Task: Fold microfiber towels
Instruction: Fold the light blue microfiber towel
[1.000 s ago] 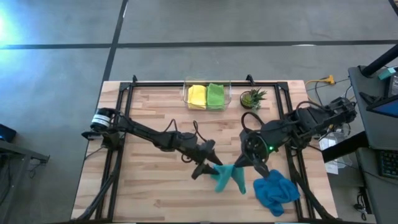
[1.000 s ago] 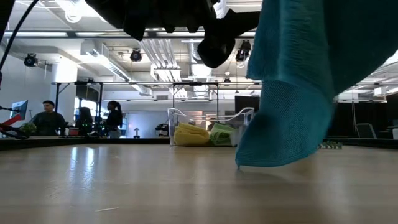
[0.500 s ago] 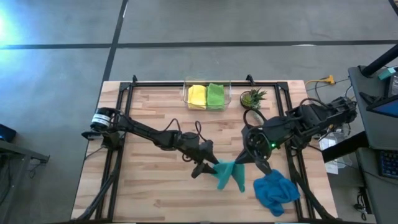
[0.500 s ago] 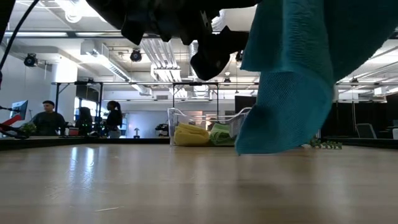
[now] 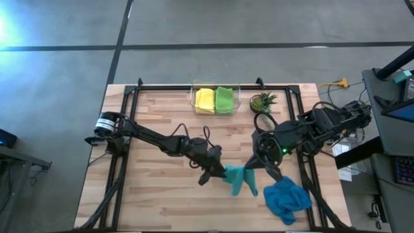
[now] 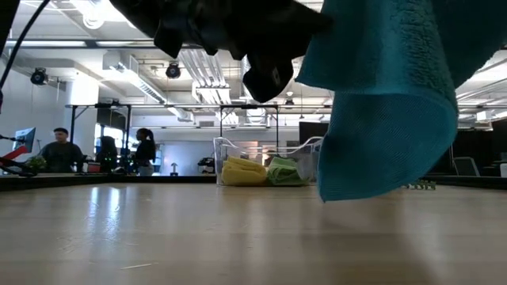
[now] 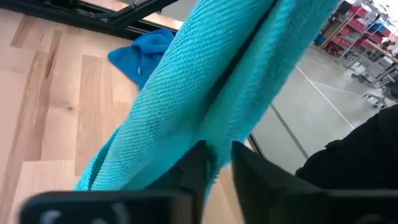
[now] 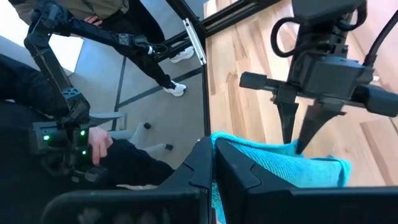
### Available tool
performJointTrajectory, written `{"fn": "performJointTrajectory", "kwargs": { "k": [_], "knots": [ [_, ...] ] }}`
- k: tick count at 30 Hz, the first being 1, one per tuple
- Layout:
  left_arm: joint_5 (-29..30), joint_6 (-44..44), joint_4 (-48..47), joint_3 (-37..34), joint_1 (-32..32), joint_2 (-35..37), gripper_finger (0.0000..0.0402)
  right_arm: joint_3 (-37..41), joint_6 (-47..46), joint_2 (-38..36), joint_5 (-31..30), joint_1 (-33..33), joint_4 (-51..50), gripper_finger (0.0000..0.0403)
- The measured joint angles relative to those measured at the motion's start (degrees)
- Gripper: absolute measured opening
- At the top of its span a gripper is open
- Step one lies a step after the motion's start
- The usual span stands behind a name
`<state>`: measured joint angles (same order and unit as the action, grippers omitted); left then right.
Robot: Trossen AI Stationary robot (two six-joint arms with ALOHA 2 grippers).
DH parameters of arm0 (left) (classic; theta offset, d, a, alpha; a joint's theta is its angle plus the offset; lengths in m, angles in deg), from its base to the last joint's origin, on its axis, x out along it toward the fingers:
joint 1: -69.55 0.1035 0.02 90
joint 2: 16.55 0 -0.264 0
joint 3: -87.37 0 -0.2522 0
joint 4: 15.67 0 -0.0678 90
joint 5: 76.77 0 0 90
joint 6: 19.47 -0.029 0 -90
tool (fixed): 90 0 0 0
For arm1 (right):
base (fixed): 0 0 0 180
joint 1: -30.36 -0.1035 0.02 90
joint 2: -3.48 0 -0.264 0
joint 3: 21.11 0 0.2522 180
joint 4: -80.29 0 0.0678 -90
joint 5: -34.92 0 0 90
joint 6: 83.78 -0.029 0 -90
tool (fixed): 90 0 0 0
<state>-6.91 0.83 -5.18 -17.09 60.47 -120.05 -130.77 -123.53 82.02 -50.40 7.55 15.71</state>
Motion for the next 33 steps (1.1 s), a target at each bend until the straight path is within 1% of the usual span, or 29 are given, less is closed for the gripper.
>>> {"fn": "performJointTrajectory", "kwargs": {
  "k": [2,4,7,10,13,16,18,23,27,30,33],
  "knots": [
    [0.0,0.0,-1.0,0.0,0.0,-0.1,0.0023,0.0,0.0,0.0,-0.2,0.0,0.0,0.0009],
    [0.1,0.0,-3.0,0.0,0.0,-0.1,0.0006,0.0,0.0,0.0,-0.3,0.0,0.0,0.0009],
    [2.5,-1.0,-10.6,0.0,0.0,1.2,0.0005,0.0,0.0,0.0,-0.6,0.0,-0.4,0.0009],
    [5.1,-3.0,-21.5,0.0,0.0,5.3,0.0001,0.0,-0.1,-0.1,-3.8,0.0,-4.6,0.0009],
    [7.8,-5.3,-30.4,0.0,0.0,10.0,0.0001,0.0,0.0,-0.2,-6.8,0.0,-9.0,0.0009],
    [10.0,-5.7,-33.8,-0.1,-0.2,14.8,0.0,0.0,1.2,-0.2,-8.4,0.0,-9.3,0.0009],
    [10.5,-5.5,-35.7,0.1,-0.4,18.6,0.0,0.0,1.3,-0.2,-9.5,-0.1,-9.2,0.0009],
    [10.2,1.7,-41.0,0.2,-2.0,28.0,0.0,0.2,-0.5,-0.2,-9.3,-2.3,-9.2,0.0009],
    [6.6,9.8,-44.8,0.2,-5.4,33.8,0.0,1.1,-5.8,0.0,-8.8,-7.1,-8.4,0.0009],
    [6.1,16.5,-45.4,0.2,-10.2,35.5,0.0,3.1,-11.0,0.2,-8.8,-11.7,-5.7,0.0008],
    [6.1,25.2,-44.8,0.2,-15.9,35.7,0.0,5.9,-17.0,0.3,-9.4,-15.8,0.2,0.0009]
  ]
}}
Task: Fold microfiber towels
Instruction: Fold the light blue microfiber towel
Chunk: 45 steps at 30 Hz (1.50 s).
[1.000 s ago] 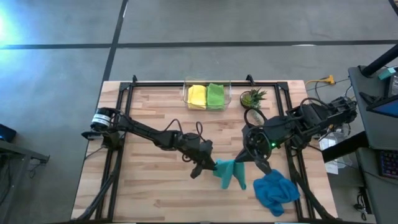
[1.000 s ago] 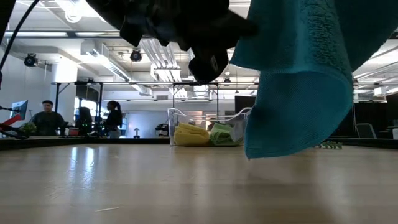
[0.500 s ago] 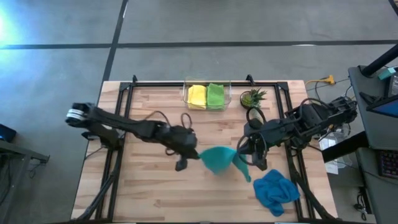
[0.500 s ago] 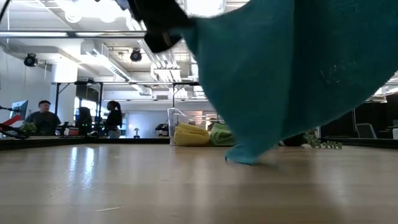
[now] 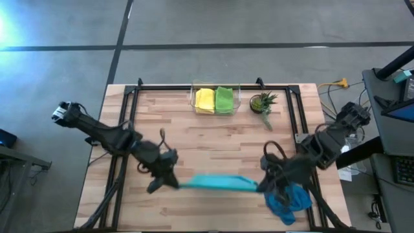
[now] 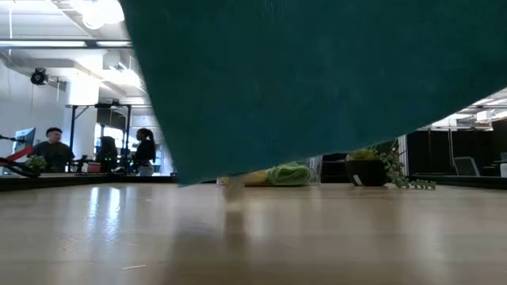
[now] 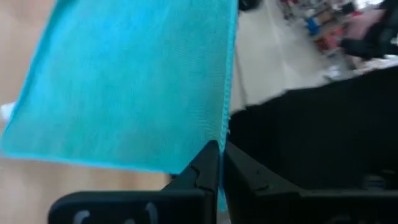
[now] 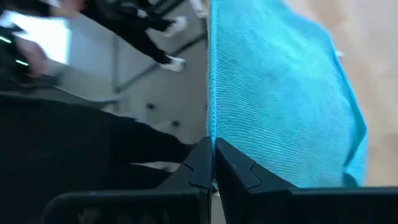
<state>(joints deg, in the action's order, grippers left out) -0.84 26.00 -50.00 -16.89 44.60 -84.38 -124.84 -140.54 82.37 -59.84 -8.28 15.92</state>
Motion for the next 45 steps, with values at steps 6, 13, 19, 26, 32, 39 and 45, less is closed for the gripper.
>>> {"fn": "performJointTrajectory", "kwargs": {
  "k": [6,13,19,26,32,39,45],
  "knots": [
    [5.9,4.5,-1.1,-0.2,-5.9,-1.5,0.0,7.5,-2.8,-0.5,-1.8,-1.6,5.8,0.0008],
    [13.0,-3.8,-9.9,-1.3,0.0,-5.4,0.0,26.2,1.3,-4.2,1.0,6.7,16.4,0.0008],
    [22.6,-9.6,-9.6,-4.4,5.4,-11.4,0.0,40.6,5.6,-6.5,1.0,16.5,22.6,0.0008],
    [26.8,-16.5,-9.6,-4.8,11.6,-20.8,0.0,50.2,12.4,-6.2,2.2,27.6,29.3,0.0008],
    [32.1,-18.2,-9.4,-5.3,16.2,-24.8,0.0,54.3,17.7,-6.2,2.1,36.3,32.8,0.0008],
    [32.4,-23.6,-4.8,-7.7,21.1,-24.7,0.0,55.2,23.9,-4.7,3.5,43.4,35.7,0.0008],
    [33.0,-26.9,-2.8,-8.5,24.5,-24.8,0.0,55.1,25.7,-0.4,3.8,45.7,37.9,0.0008]
  ]
}}
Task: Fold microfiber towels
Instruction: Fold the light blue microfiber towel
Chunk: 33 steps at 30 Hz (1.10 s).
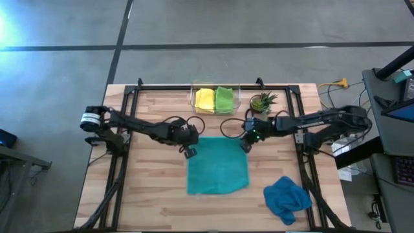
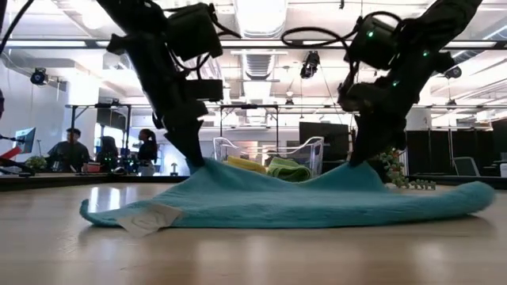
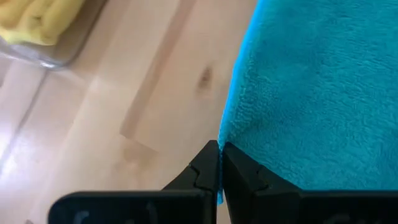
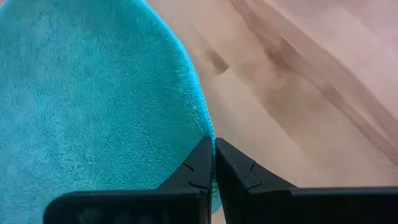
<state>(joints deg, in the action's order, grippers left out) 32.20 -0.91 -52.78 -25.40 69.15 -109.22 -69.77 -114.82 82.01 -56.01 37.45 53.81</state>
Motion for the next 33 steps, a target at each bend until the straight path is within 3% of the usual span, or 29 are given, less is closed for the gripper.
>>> {"fn": "performJointTrajectory", "kwargs": {
  "k": [9,20,27,33],
  "knots": [
    [-0.2,-4.5,0.5,-0.5,4.7,0.0,0.0,0.0,0.0,4.5,-2.6,1.2,1.6,0.0008],
    [-0.2,-9.1,1.0,-0.5,5.6,0.0,0.0,-0.1,0.1,1.3,-5.8,1.2,2.7,0.0008],
    [-2.7,-11.9,14.3,-5.3,5.7,0.0,0.0,0.0,1.2,-0.8,-6.6,1.5,2.7,0.0008],
    [-2.9,-13.4,15.4,-7.9,6.1,0.4,0.0,0.0,2.2,-1.0,-6.3,1.5,3.3,0.0008]
  ]
}}
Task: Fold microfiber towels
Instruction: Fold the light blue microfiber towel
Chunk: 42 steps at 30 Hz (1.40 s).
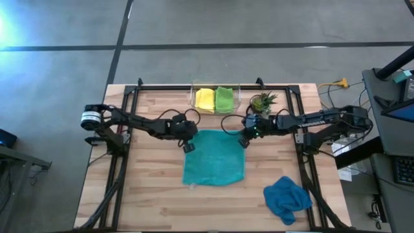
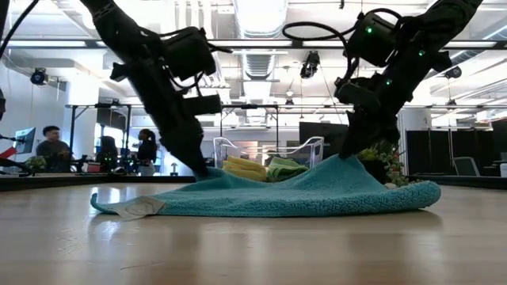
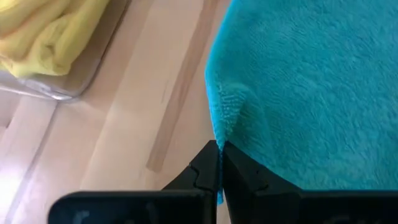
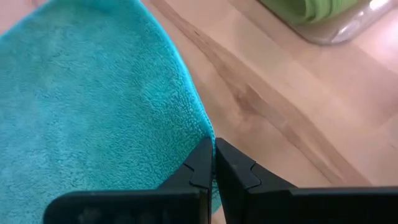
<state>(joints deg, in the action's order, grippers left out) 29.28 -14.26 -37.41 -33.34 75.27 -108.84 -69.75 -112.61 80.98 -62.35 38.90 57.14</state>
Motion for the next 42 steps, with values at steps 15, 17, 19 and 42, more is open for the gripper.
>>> {"fn": "performJointTrajectory", "kwargs": {
  "k": [15,17,19,42],
  "knots": [
    [1.0,-1.2,13.6,-13.6,-1.6,14.3,0.0,1.1,2.8,-8.2,0.1,-1.9,0.3,0.0008],
    [0.3,-1.1,13.8,-14.5,-2.3,15.9,0.0,1.5,2.7,-8.5,0.1,-3.3,0.3,0.0008],
    [-1.4,-1.2,14.0,-14.9,-3.4,16.7,0.0,1.9,2.6,-8.6,0.1,-4.9,0.5,0.0008],
    [-3.6,8.0,20.6,-17.4,-20.7,17.0,0.0,3.2,-10.2,-9.6,-0.5,-24.2,1.1,0.0008]
  ]
}}
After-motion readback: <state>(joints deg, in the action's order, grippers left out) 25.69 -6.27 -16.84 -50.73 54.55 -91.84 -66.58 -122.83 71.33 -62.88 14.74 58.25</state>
